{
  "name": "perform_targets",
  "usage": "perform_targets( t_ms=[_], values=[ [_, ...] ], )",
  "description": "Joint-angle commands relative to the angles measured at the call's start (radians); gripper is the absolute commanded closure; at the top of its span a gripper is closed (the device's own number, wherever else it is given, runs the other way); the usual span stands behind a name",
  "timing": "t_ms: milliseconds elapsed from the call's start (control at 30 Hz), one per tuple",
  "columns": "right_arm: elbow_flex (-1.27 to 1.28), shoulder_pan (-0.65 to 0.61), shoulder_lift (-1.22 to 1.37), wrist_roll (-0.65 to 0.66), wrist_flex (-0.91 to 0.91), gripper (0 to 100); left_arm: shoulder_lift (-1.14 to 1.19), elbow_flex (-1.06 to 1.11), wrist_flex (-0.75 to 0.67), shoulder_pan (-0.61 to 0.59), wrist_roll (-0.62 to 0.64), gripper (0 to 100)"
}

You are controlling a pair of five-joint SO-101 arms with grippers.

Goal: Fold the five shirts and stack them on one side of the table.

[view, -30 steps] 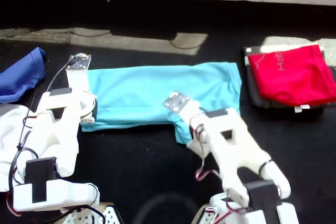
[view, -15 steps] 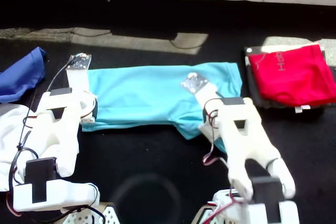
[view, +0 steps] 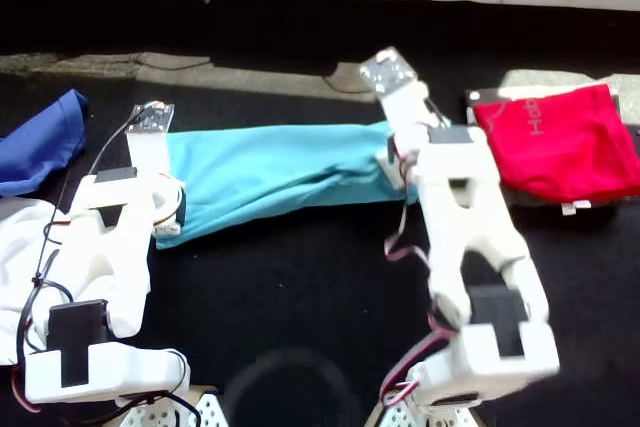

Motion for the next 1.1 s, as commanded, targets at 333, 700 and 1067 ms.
perform_targets(
  t_ms=[333,700,1067],
  values=[
    [-0.481,0.090,0.211,-0.358,0.084,82.6,0.004,0.007,-0.017,-0.015,-0.003,99],
    [-0.479,0.045,0.005,-0.362,0.424,86.1,0.004,0.007,-0.017,-0.015,-0.003,99],
    [-0.481,-0.275,0.108,-0.362,0.398,99.3,0.004,0.007,-0.017,-0.015,-0.003,99]
  ],
)
